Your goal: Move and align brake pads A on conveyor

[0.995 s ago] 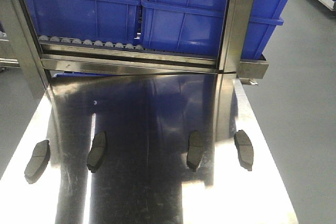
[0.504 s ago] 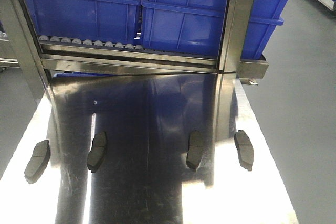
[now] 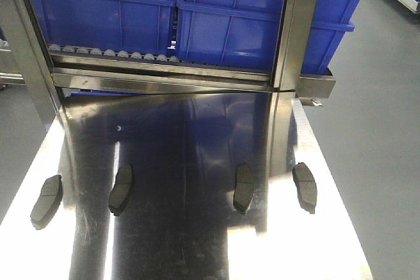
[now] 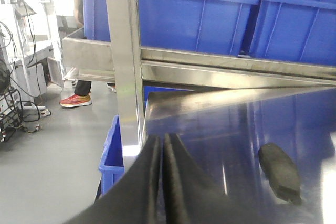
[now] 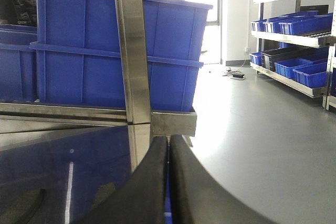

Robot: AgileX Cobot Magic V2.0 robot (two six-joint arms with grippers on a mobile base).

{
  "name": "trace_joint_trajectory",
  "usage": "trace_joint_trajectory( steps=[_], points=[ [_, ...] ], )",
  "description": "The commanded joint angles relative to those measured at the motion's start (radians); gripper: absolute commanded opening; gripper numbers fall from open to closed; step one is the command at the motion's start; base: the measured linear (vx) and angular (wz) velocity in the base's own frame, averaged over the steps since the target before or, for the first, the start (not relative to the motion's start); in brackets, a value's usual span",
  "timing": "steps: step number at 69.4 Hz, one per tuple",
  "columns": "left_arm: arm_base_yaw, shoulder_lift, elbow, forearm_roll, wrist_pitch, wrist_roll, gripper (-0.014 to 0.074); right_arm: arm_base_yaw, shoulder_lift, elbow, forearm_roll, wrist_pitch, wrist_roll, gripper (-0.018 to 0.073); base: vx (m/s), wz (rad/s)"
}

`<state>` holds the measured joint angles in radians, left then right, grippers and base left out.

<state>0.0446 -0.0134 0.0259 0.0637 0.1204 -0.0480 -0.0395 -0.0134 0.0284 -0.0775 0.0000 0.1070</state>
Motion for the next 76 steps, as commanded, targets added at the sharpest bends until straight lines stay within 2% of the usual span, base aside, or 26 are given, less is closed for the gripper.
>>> trace_joint_trajectory(
  steps=[1, 17, 26, 36, 44, 52, 56, 64, 69, 76],
  points=[
    [-0.003, -0.012, 0.017, -0.006, -0.083, -0.001, -0.0006, -0.008, -0.009, 0.011, -0.007, -0.071, -0.005, -0.0011, 0.00, 0.00],
    [-0.003, -0.012, -0.014, -0.007, -0.217, -0.005, -0.0006, -0.008, -0.009, 0.011, -0.007, -0.071, -0.005, -0.0011, 0.00, 0.00],
    [-0.003, 0.015, -0.084, -0.006, -0.225, 0.000, -0.0006, -0.008, -0.010, 0.011, -0.007, -0.071, -0.005, -0.0011, 0.00, 0.00],
    [-0.003, 0.203, -0.217, -0.006, -0.194, 0.008, -0.0006, -0.008, -0.010, 0.011, -0.007, -0.071, -0.005, -0.0011, 0.00, 0.00],
    [-0.003, 0.387, -0.386, -0.007, -0.018, 0.006, -0.0006, -0.008, -0.010, 0.011, -0.007, -0.071, -0.005, -0.0011, 0.00, 0.00],
    [-0.003, 0.550, -0.554, -0.007, 0.238, 0.006, -0.0006, -0.008, -0.010, 0.011, -0.007, -0.071, -0.005, -0.0011, 0.00, 0.00],
    [-0.003, 0.625, -0.633, -0.007, 0.406, 0.006, -0.0006, -0.008, -0.010, 0.011, -0.007, -0.071, -0.005, -0.0011, 0.00, 0.00],
    [-0.003, 0.755, -0.733, -0.008, 0.676, 0.006, -0.0006, -0.008, -0.010, 0.011, -0.007, -0.071, -0.005, -0.0011, 0.00, 0.00],
    [-0.003, 0.810, -0.764, -0.007, 0.757, 0.006, -0.0006, -0.008, -0.010, 0.011, -0.007, -0.071, -0.005, -0.0011, 0.00, 0.00],
    [-0.003, 0.838, -0.766, -0.008, 0.751, 0.006, -0.0006, -0.008, -0.010, 0.011, -0.007, -0.071, -0.005, -0.0011, 0.00, 0.00]
  ],
)
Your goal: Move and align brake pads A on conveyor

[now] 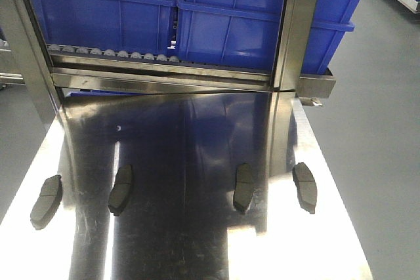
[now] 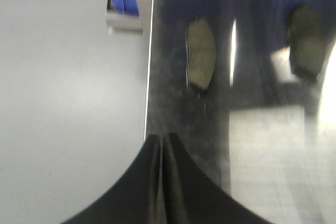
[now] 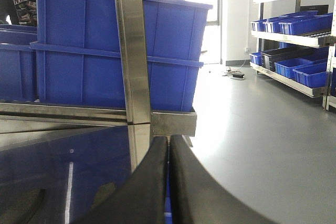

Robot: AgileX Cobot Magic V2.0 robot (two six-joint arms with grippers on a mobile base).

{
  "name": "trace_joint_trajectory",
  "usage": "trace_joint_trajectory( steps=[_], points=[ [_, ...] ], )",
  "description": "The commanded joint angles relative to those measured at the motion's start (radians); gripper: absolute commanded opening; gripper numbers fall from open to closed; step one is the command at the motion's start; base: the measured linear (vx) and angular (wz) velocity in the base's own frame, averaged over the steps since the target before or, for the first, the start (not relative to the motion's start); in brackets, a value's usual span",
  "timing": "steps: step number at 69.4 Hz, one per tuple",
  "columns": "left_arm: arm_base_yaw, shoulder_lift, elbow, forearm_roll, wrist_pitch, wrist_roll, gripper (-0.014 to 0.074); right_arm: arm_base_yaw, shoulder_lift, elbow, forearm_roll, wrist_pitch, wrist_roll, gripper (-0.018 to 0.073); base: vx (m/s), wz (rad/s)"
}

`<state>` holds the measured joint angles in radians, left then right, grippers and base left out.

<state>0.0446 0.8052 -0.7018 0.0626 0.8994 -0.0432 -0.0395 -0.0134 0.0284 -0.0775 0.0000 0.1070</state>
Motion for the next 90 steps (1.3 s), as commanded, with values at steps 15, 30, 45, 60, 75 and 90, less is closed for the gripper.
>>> trace_joint_trajectory(
  steps=[15, 30, 45, 60, 75, 90],
  points=[
    [-0.003, 0.020, -0.041, -0.029, -0.024, -0.017, -0.0004, -0.008, -0.010, 0.011, -0.007, -0.071, -0.005, -0.0011, 0.00, 0.00],
    [-0.003, 0.020, -0.041, -0.028, -0.019, -0.017, 0.0018, -0.008, -0.010, 0.011, -0.007, -0.071, -0.005, -0.0011, 0.00, 0.00],
    [-0.003, 0.033, -0.041, -0.031, -0.003, 0.007, 0.0165, -0.008, -0.010, 0.011, -0.007, -0.071, -0.005, -0.0011, 0.00, 0.00],
    [-0.003, 0.062, -0.041, -0.033, 0.024, 0.010, 0.0363, -0.008, -0.010, 0.011, -0.007, -0.071, -0.005, -0.0011, 0.00, 0.00],
    [-0.003, 0.063, -0.041, -0.032, 0.007, 0.043, 0.0423, -0.008, -0.010, 0.011, -0.007, -0.071, -0.005, -0.0011, 0.00, 0.00],
    [-0.003, 0.064, -0.041, -0.063, -0.038, 0.029, 0.0423, -0.008, -0.010, 0.011, -0.007, -0.071, -0.005, -0.0011, 0.00, 0.00]
  ],
)
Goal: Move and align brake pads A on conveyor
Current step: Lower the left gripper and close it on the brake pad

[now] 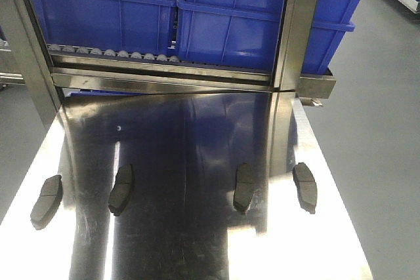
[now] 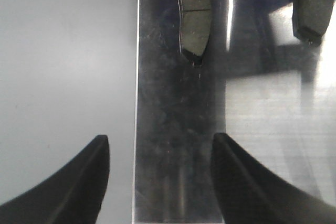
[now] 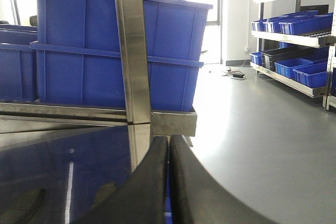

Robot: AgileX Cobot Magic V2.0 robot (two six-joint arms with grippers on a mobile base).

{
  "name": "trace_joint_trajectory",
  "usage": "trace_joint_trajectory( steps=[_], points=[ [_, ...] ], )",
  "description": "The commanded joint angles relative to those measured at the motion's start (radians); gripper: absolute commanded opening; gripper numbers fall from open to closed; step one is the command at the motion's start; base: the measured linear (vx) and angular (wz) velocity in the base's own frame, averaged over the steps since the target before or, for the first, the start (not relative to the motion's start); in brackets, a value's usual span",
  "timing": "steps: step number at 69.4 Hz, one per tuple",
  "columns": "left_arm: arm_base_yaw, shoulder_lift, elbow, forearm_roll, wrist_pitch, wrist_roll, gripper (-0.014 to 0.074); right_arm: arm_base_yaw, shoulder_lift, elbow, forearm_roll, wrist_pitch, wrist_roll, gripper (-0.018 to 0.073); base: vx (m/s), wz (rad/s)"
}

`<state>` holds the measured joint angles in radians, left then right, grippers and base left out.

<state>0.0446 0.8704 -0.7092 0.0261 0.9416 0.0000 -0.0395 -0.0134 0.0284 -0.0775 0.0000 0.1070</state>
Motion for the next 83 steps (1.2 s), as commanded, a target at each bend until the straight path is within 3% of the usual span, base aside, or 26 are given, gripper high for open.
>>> trace_joint_trajectory(
  steps=[1, 12, 21, 53, 83],
  points=[
    [-0.003, -0.002, -0.034, -0.032, -0.085, -0.014, 0.0423, -0.008, -0.010, 0.011, -0.007, -0.071, -0.005, -0.0011, 0.00, 0.00],
    [-0.003, 0.047, -0.052, -0.060, -0.154, 0.060, 0.0423, -0.008, -0.010, 0.011, -0.007, -0.071, -0.005, -0.0011, 0.00, 0.00],
    [-0.003, 0.164, -0.139, -0.127, -0.139, 0.126, 0.0423, -0.008, -0.010, 0.011, -0.007, -0.071, -0.005, -0.0011, 0.00, 0.00],
    [-0.007, 0.620, -0.378, -0.152, -0.077, 0.124, 0.0447, -0.008, -0.010, 0.011, -0.007, -0.071, -0.005, -0.0011, 0.00, 0.00],
    [-0.064, 0.841, -0.515, -0.131, -0.068, 0.110, 0.0500, -0.008, -0.010, 0.011, -0.007, -0.071, -0.005, -0.0011, 0.00, 0.00]
  ],
)
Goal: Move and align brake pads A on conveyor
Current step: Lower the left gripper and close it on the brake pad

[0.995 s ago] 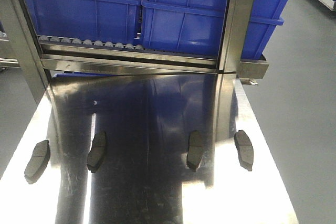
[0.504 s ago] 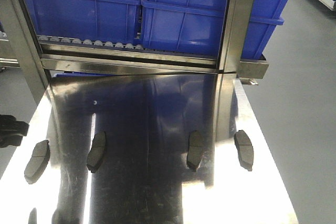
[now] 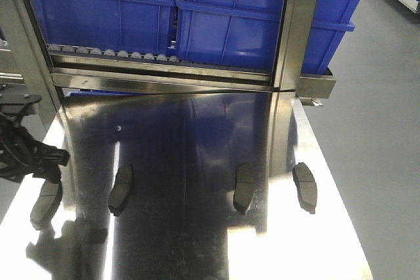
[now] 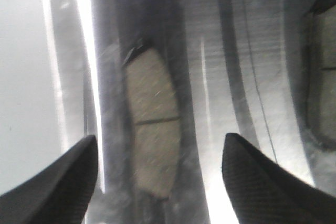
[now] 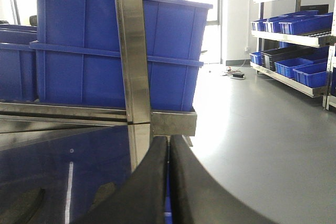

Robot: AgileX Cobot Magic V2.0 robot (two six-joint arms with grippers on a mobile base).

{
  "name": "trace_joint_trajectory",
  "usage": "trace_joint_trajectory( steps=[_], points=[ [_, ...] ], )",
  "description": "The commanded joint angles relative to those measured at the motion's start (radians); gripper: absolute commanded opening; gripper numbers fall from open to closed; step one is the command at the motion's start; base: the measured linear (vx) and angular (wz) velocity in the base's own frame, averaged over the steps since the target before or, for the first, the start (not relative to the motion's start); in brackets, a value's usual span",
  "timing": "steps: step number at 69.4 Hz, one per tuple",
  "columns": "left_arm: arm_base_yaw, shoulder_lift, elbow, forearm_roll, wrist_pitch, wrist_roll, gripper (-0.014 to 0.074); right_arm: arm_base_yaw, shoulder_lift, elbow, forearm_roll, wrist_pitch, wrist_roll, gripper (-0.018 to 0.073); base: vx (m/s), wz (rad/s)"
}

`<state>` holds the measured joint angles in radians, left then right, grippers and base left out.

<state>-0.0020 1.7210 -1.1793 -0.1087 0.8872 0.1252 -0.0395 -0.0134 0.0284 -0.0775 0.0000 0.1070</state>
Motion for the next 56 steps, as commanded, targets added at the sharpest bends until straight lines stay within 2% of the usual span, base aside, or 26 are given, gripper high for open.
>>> trace_joint_trajectory(
  steps=[1, 12, 26, 56],
  points=[
    [-0.018, 0.000, -0.045, 0.007, -0.014, -0.020, 0.0500, -0.008, -0.010, 0.011, -0.007, -0.071, -0.005, -0.0011, 0.00, 0.00],
    [-0.018, 0.046, -0.044, 0.061, -0.021, -0.097, 0.0500, -0.008, -0.010, 0.011, -0.007, -0.071, -0.005, -0.0011, 0.00, 0.00],
    [-0.018, 0.074, -0.044, 0.035, -0.035, -0.107, 0.0500, -0.008, -0.010, 0.011, -0.007, -0.071, -0.005, -0.0011, 0.00, 0.00],
    [-0.018, 0.116, -0.044, 0.028, -0.017, -0.119, 0.0499, -0.008, -0.010, 0.011, -0.007, -0.071, -0.005, -0.0011, 0.00, 0.00]
  ],
)
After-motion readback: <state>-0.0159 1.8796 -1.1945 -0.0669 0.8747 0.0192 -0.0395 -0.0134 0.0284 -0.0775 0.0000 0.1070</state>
